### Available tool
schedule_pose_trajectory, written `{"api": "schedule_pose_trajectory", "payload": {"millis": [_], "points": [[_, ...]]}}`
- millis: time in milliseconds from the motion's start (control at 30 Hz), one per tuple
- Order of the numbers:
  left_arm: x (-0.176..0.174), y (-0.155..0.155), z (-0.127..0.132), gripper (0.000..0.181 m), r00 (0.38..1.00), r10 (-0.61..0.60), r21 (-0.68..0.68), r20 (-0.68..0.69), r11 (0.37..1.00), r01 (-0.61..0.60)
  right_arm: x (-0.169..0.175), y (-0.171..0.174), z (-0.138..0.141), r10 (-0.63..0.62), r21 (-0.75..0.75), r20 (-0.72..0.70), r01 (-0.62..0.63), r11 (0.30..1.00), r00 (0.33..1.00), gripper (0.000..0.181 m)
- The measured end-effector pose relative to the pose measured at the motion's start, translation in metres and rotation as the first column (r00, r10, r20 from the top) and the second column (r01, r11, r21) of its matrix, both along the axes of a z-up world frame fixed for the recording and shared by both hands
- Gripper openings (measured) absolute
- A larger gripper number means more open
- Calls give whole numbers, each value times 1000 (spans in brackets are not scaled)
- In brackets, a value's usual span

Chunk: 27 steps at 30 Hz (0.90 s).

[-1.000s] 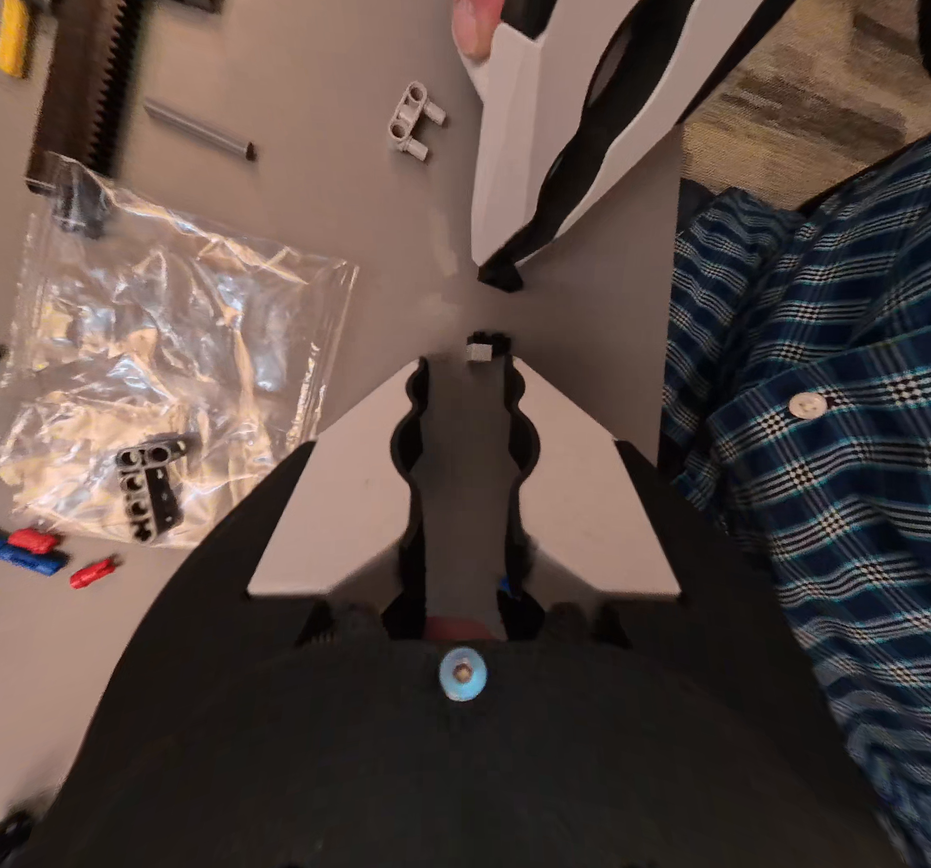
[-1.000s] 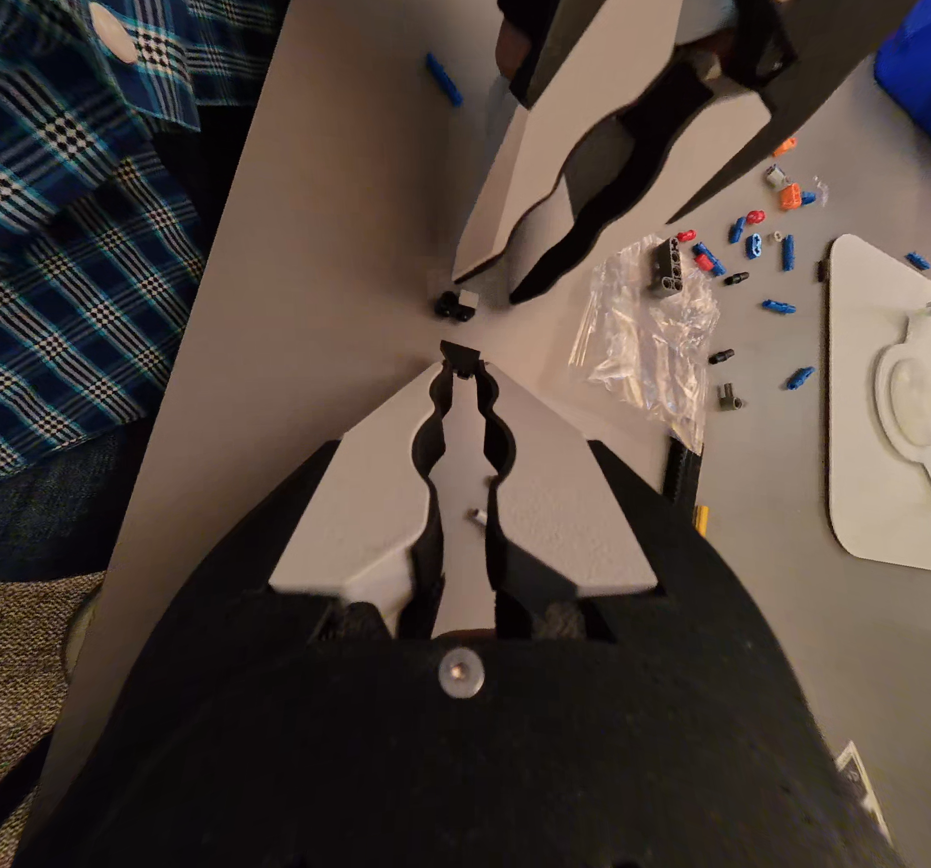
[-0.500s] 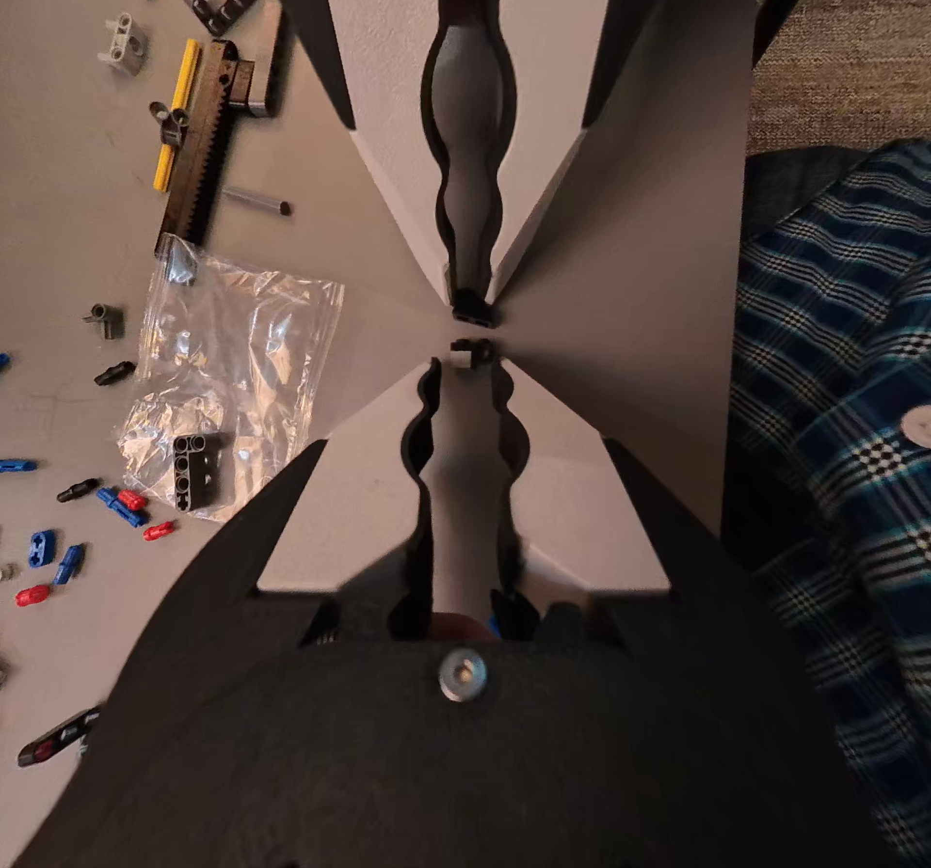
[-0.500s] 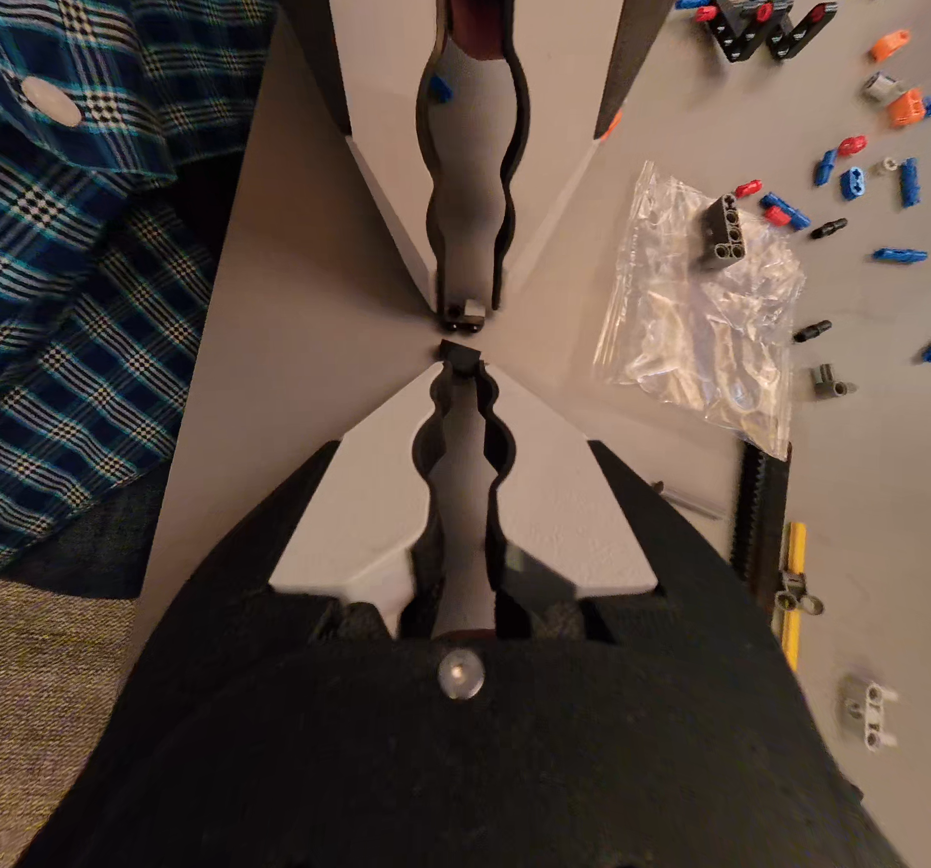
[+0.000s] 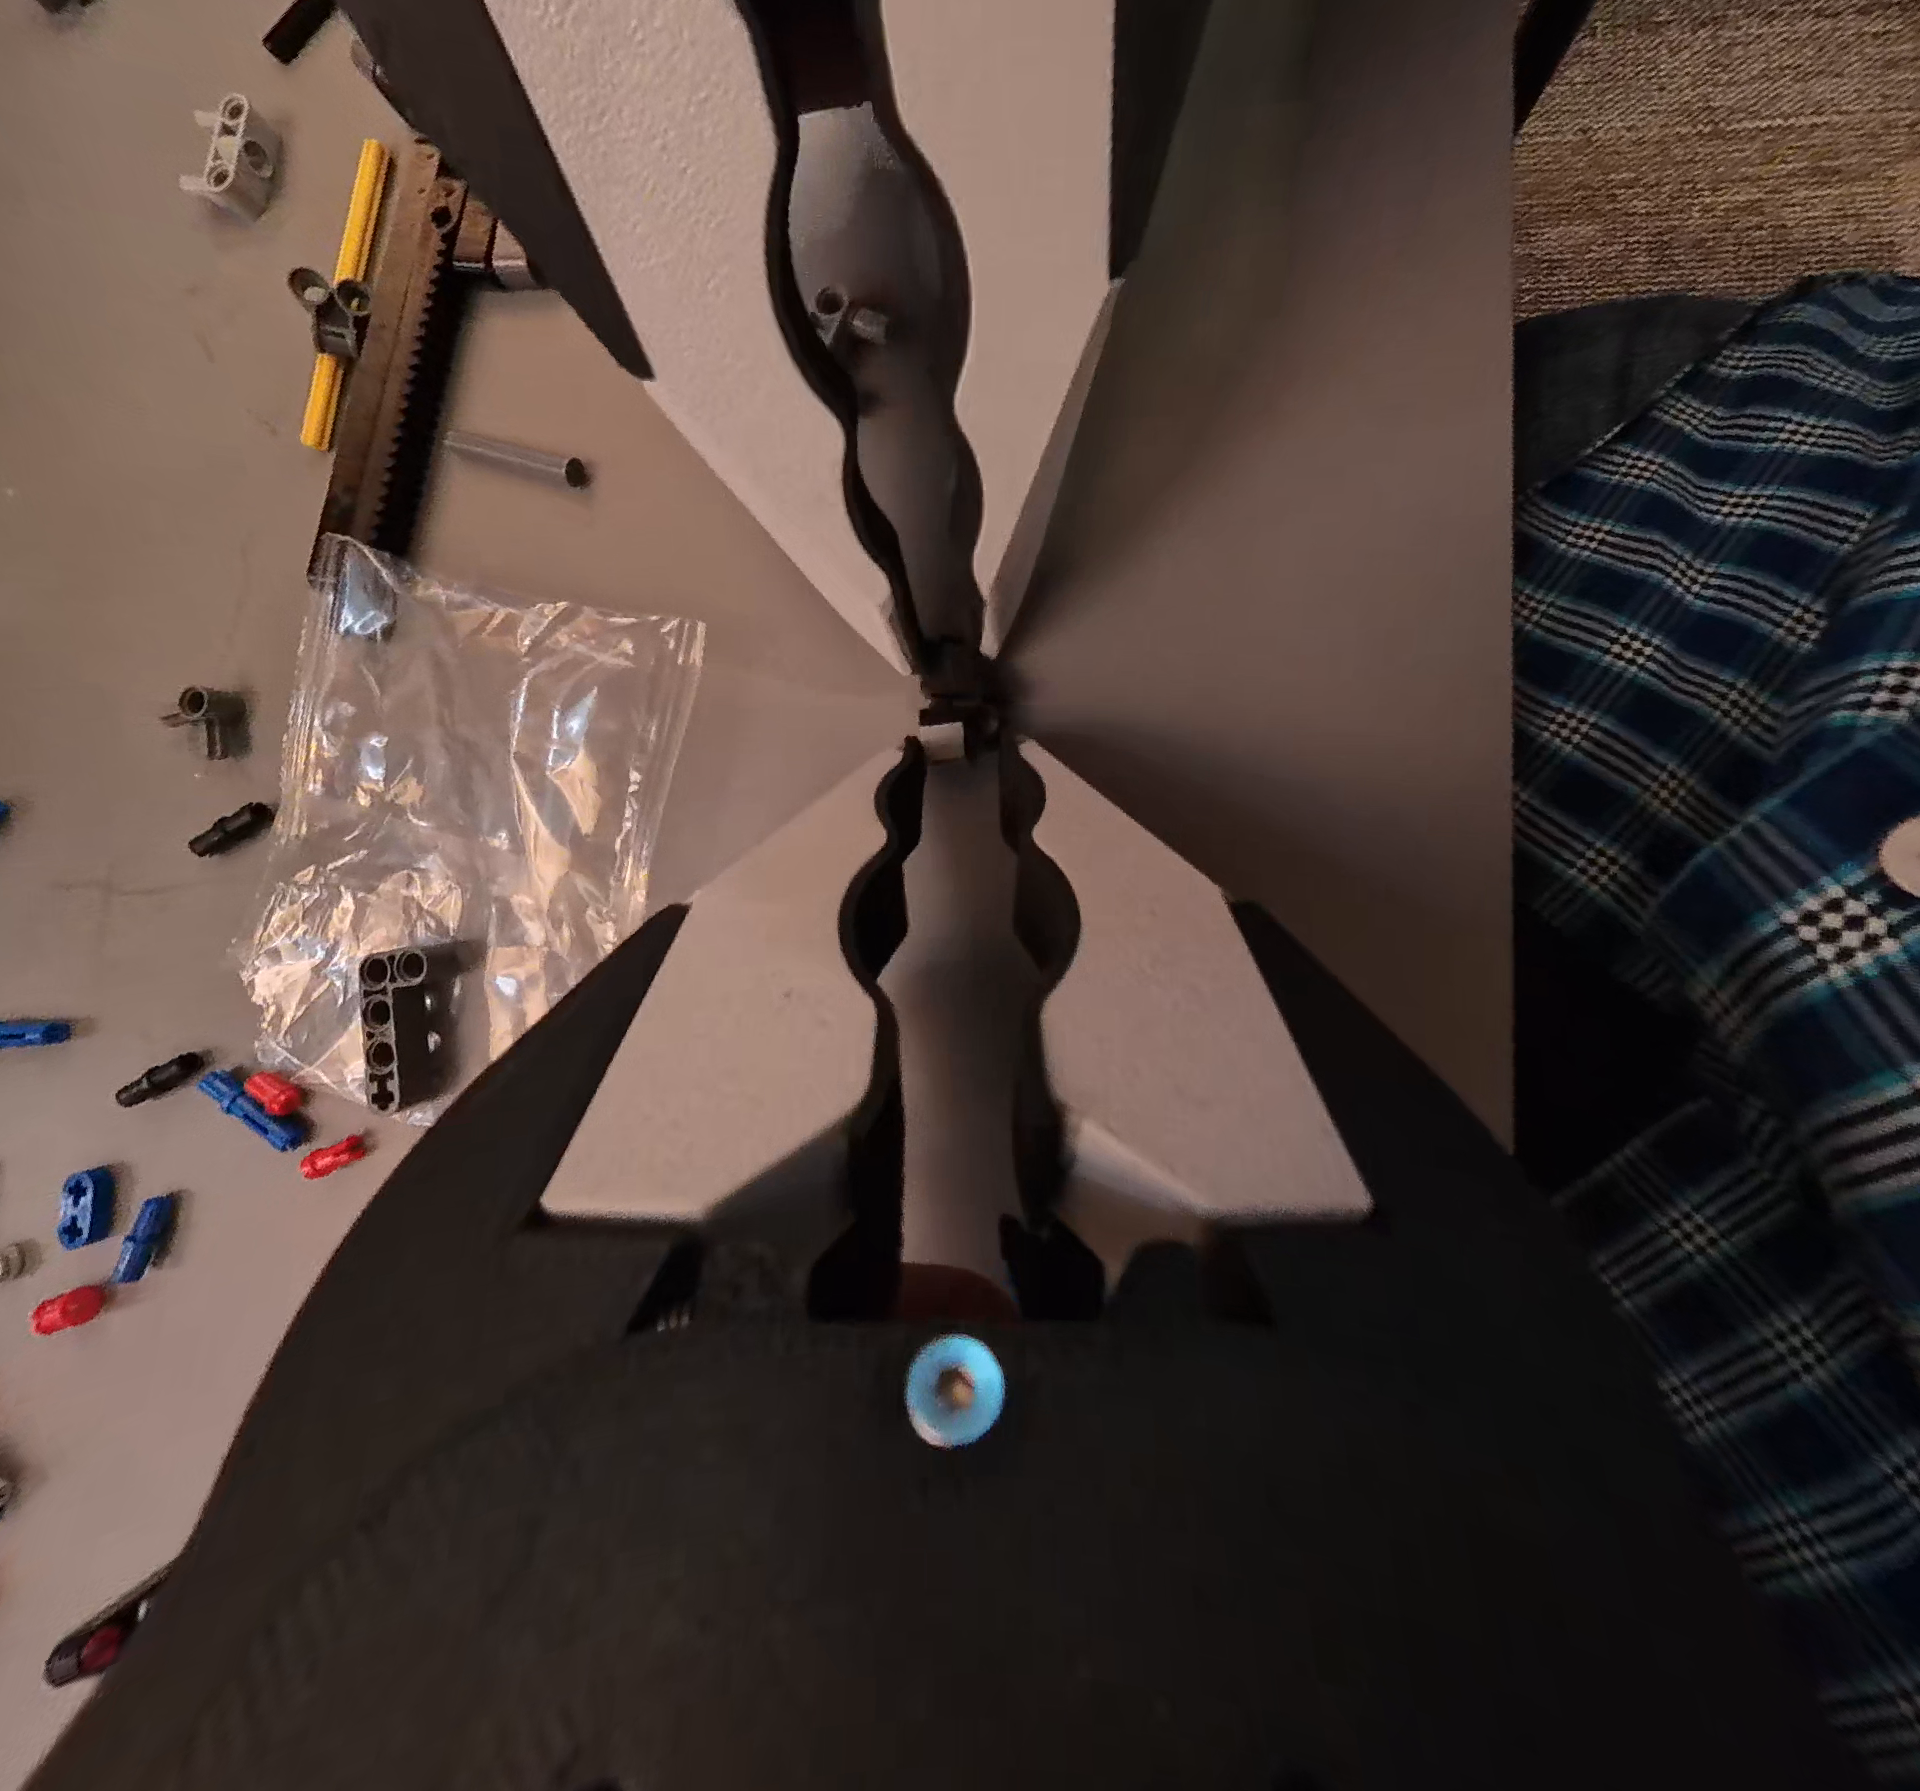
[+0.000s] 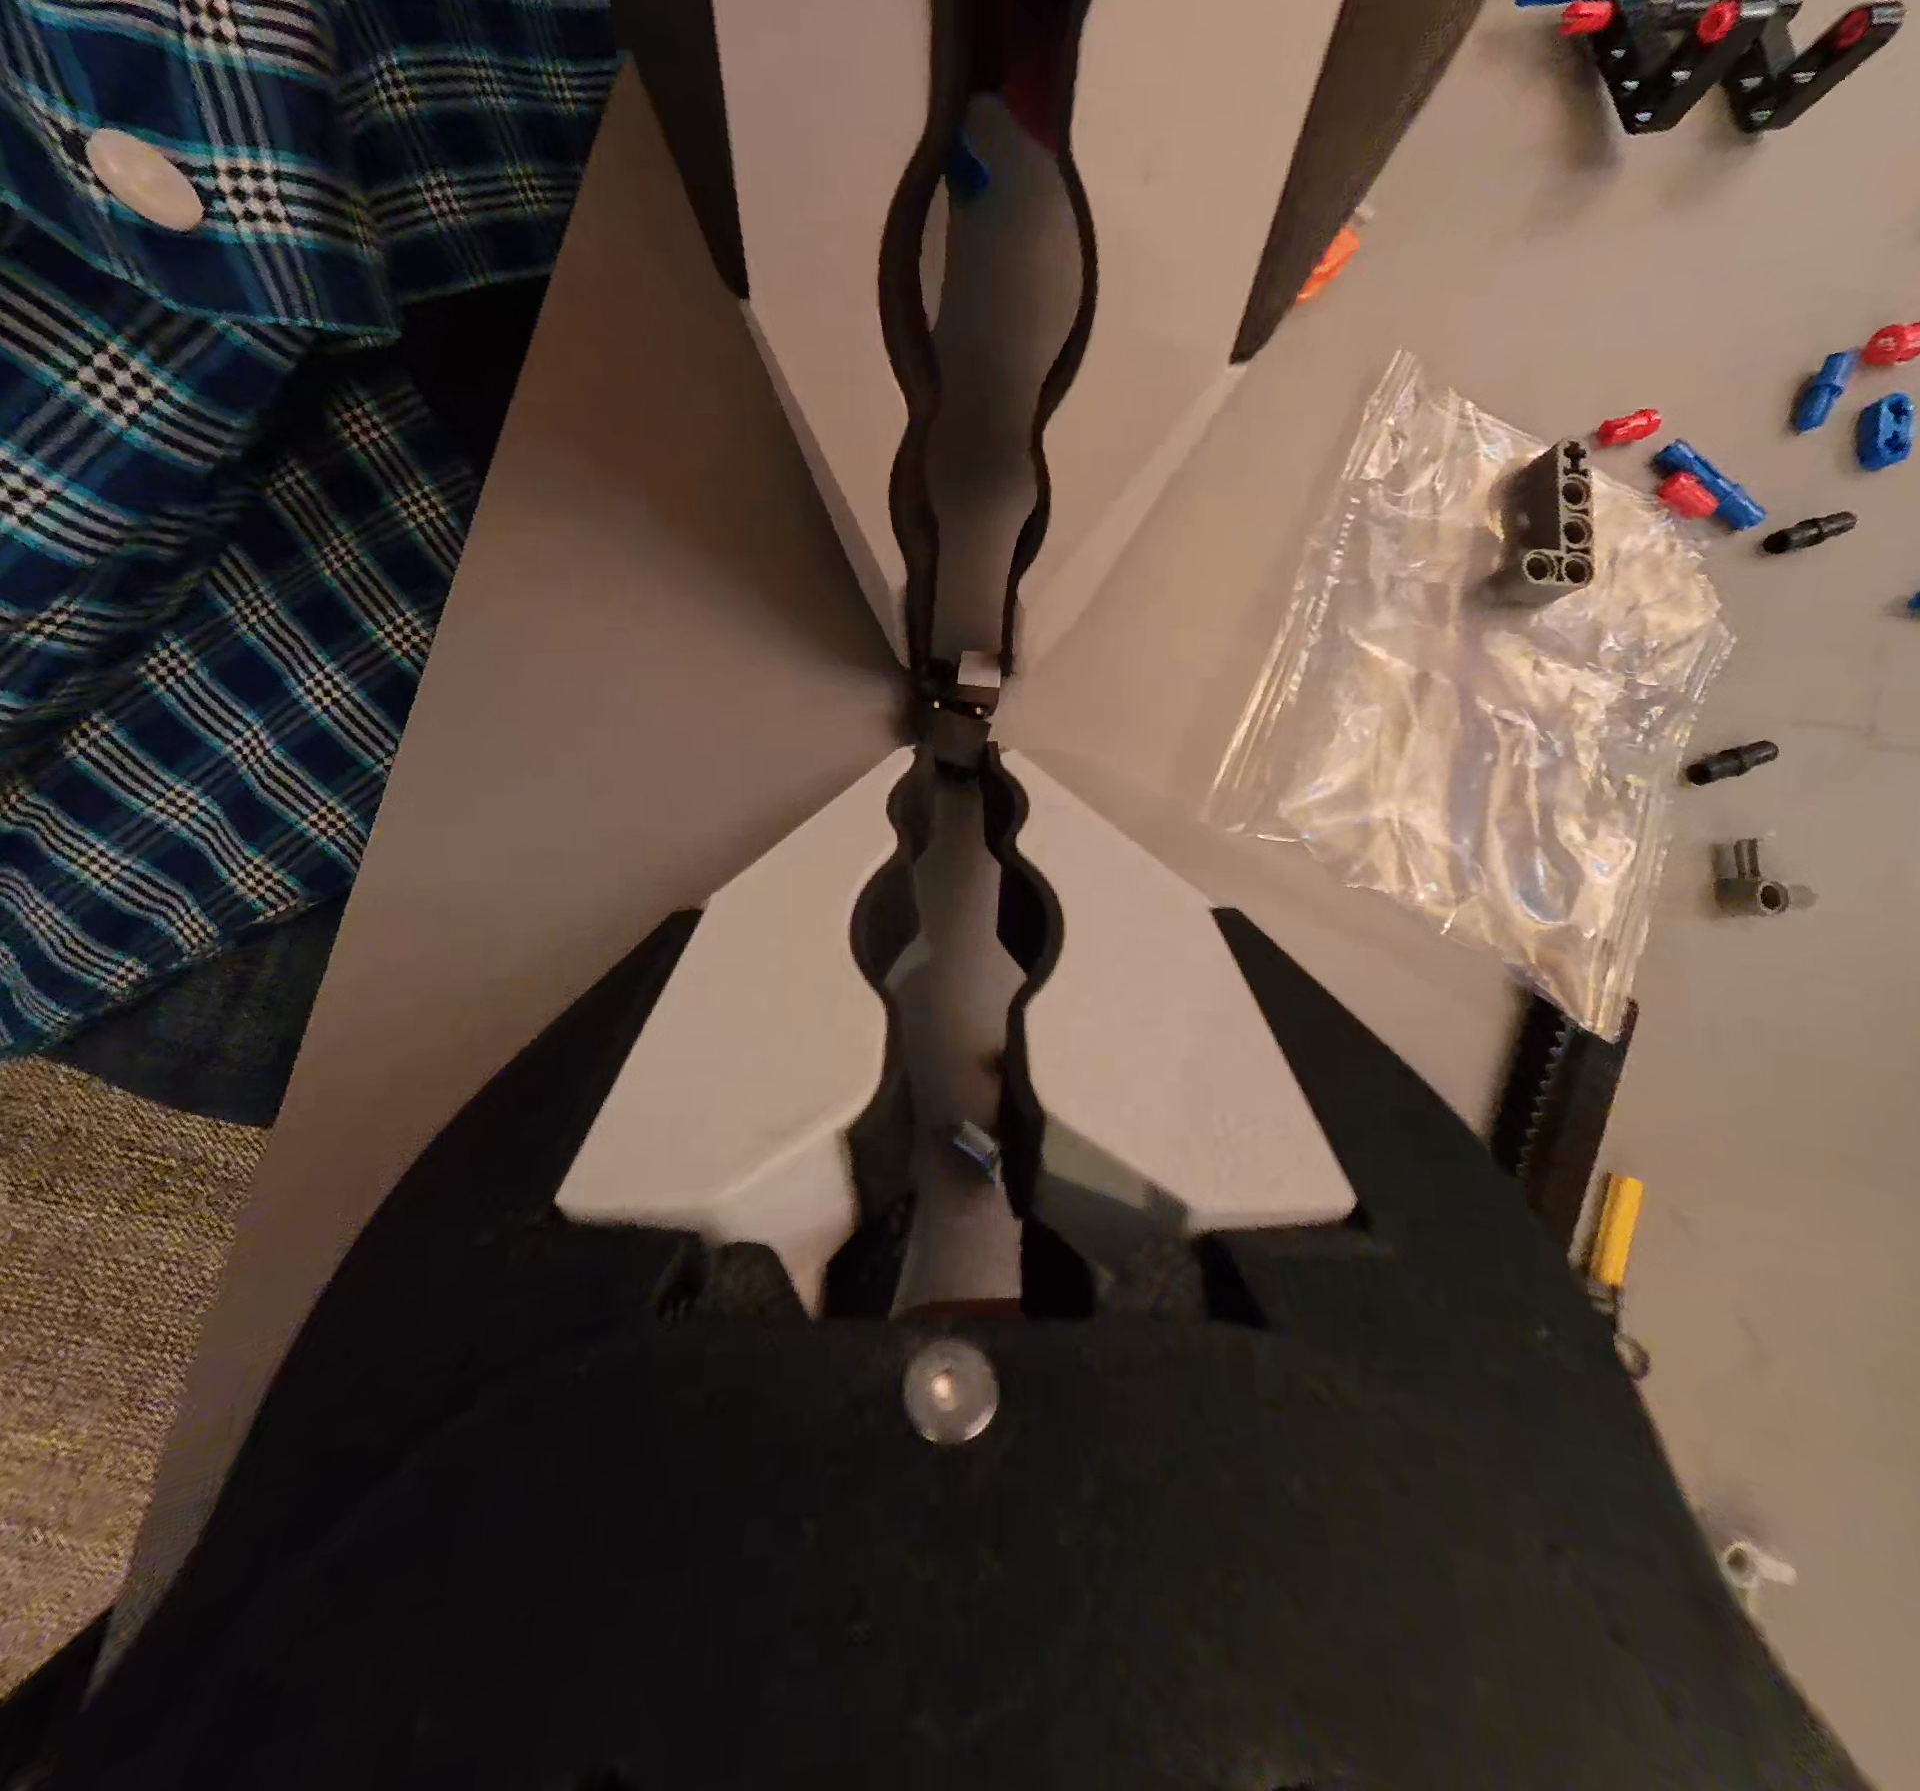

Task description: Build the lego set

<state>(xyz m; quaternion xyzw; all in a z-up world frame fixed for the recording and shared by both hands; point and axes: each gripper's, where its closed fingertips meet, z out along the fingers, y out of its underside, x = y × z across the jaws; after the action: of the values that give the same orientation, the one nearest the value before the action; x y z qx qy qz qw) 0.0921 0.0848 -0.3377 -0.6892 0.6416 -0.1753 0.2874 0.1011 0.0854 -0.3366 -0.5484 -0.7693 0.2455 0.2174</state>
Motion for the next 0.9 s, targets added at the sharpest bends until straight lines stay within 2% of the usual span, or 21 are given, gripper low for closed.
{"api": "schedule_pose_trajectory", "payload": {"millis": [367, 633, 900], "points": [[0, -1, 0, 12, 998, -56, -45, 10, 997, 56, -1, 1, 0, 76, 23, 19, -76, 997, 997, 7], [0, -2, -1, 12, 998, -63, -90, 30, 994, 66, -3, 1, -1, 160, 69, 18, -160, 985, 987, 7], [-1, -3, -1, 12, 997, -60, -98, 43, 993, 64, -6, 0, -1, 195, 87, -9, -193, 977, 981, 7]]}}
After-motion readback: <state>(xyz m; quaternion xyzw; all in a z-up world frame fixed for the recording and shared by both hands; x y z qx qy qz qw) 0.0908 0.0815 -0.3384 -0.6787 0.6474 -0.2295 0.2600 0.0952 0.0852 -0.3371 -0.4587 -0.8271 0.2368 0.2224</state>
